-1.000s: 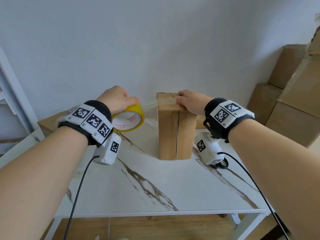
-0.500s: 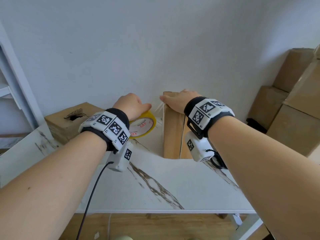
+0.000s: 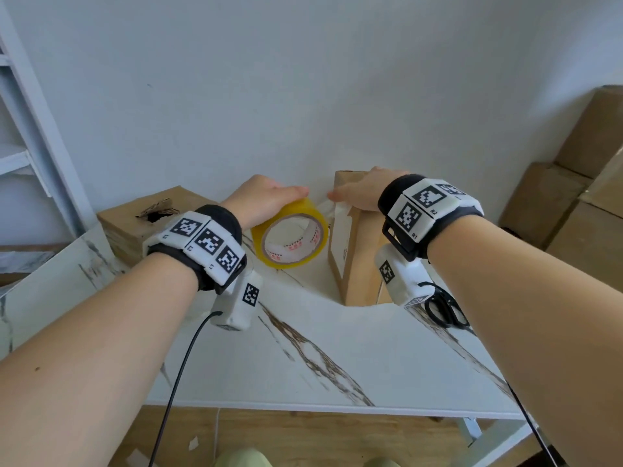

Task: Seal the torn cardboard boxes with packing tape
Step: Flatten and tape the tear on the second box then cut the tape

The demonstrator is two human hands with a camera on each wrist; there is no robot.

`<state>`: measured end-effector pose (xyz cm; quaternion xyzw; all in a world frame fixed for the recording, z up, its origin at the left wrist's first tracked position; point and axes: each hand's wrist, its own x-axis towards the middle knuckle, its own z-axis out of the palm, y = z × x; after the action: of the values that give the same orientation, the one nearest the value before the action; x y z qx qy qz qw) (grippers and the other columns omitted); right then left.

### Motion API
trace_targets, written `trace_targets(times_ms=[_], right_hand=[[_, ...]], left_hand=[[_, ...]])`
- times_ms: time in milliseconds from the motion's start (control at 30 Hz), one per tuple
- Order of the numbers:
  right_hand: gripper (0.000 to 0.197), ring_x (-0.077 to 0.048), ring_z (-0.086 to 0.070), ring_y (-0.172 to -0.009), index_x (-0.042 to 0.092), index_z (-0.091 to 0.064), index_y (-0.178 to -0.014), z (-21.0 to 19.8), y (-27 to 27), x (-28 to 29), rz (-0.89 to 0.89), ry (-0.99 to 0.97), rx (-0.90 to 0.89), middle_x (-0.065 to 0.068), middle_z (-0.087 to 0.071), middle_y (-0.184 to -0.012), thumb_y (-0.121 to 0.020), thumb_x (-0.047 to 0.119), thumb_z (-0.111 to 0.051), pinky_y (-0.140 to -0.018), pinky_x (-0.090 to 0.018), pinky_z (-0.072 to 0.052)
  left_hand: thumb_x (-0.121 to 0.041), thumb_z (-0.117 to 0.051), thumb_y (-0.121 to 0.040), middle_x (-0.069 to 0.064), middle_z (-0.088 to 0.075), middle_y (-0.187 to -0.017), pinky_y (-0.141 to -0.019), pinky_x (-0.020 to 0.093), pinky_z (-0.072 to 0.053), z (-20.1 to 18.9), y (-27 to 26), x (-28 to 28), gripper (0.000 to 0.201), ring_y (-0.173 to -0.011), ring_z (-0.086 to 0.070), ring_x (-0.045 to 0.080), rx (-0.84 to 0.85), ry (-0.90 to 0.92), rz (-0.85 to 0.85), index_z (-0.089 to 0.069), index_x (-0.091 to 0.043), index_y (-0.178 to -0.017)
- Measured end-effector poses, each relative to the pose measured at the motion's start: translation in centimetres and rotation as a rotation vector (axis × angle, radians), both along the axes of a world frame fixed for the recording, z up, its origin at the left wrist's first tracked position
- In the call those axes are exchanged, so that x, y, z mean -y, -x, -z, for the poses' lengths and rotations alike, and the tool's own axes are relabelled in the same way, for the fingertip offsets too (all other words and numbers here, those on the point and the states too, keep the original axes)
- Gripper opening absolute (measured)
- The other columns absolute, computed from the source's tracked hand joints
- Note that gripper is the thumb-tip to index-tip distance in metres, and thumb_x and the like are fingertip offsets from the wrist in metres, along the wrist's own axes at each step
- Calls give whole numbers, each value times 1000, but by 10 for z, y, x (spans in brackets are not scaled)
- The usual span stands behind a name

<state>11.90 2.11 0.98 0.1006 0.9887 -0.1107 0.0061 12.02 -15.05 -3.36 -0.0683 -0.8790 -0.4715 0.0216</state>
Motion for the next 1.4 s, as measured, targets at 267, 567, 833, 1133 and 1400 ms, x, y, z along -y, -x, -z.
trace_targets(times_ms=[267,567,833,1133,1400], right_hand=[[65,-26,-51,-96,15,-50,-123,-6,5,-12,-58,31,31,-7,-54,-114,-75,57,-63,-82,-32,-43],[49,-25,-59,-89,16,-57,-93,-7,4,-24,-64,161,-2,-5,-62,-100,-65,56,-68,-76,-33,-47],[48,-24,-63,-86,14,-61,-99,-13,-3,-45,-17,320,-33,-6,-66,-97,-69,51,-70,-80,-34,-50],[51,-25,-63,-86,11,-61,-108,-17,-8,-53,16,445,-75,-8,-66,-99,-71,45,-72,-79,-33,-51],[47,-25,-62,-83,11,-60,-106,-17,-9,-72,79,575,-67,-10,-65,-99,-75,45,-68,-76,-33,-49]], left_hand=[[-51,-58,-85,10,-53,-69,-64,29,-39,11,0,6,41,-65,-52,20,28,64,-13,-54,-14,-69],[-56,-58,-82,6,-58,-63,-69,31,-44,9,1,14,47,-62,-56,21,54,138,15,-57,-13,-64],[-52,-57,-85,15,-71,-87,-83,34,-50,0,-3,8,50,-83,-66,31,85,-26,60,-70,-4,-88],[-54,-56,-84,3,-64,-65,-76,31,-47,-8,-1,9,44,-65,-58,19,121,-41,58,-65,-11,-76],[-53,-61,-82,1,-66,-62,-74,32,-46,-8,2,13,43,-65,-60,21,92,-44,6,-66,-12,-72]])
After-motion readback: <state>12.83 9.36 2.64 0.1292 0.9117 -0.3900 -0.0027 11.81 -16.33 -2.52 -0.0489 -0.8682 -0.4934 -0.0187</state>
